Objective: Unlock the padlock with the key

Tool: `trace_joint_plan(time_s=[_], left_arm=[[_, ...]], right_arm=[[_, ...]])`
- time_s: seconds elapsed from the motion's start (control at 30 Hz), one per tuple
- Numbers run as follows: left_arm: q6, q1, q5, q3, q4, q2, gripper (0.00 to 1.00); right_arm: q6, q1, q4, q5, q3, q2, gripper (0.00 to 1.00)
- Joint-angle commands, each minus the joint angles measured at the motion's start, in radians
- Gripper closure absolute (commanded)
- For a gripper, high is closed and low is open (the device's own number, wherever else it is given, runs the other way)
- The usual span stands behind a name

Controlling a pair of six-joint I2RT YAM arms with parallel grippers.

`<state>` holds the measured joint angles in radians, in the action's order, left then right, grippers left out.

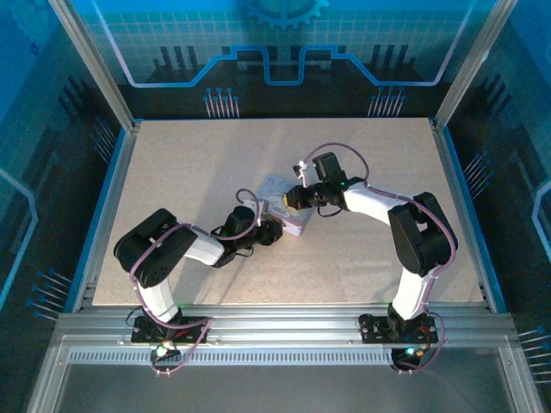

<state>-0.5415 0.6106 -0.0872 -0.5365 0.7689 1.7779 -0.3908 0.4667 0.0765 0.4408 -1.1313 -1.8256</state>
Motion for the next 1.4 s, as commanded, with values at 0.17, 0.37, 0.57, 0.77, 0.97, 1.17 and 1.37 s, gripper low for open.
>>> trace_joint_plan(time_s=[0.17,0.37,0.57,0.77,0.97,1.17,1.37], left_arm=[[-0.032,0.014,0.053,-0.046,0.001,0.06,0.7],[-0.032,0.015,0.048,-0.039,-0.013,0.043,0.8],[-0.033,0.016,0.037,-0.027,-0.039,0.009,0.84],[-0.044,0.02,0.029,-0.026,-0.055,-0.012,0.89],[-0.049,0.027,0.035,-0.025,-0.075,-0.038,0.92],[-0.067,0.029,0.035,-0.032,-0.129,-0.082,0.94],[-0.099,0.029,0.021,-0.044,-0.174,-0.115,0.94]], right_arm=[[-0.028,0.051,0.091,0.01,0.048,-0.019,1.0],[-0.033,0.053,0.063,0.01,0.058,0.001,1.0],[-0.011,0.049,0.063,-0.008,0.044,0.042,1.0],[0.015,0.03,0.065,-0.027,0.027,0.109,1.0],[0.059,0.012,0.079,-0.061,0.039,0.195,1.0],[0.098,-0.016,0.039,-0.093,0.147,0.322,1.0],[0.152,-0.026,0.017,-0.112,0.246,0.439,1.0]])
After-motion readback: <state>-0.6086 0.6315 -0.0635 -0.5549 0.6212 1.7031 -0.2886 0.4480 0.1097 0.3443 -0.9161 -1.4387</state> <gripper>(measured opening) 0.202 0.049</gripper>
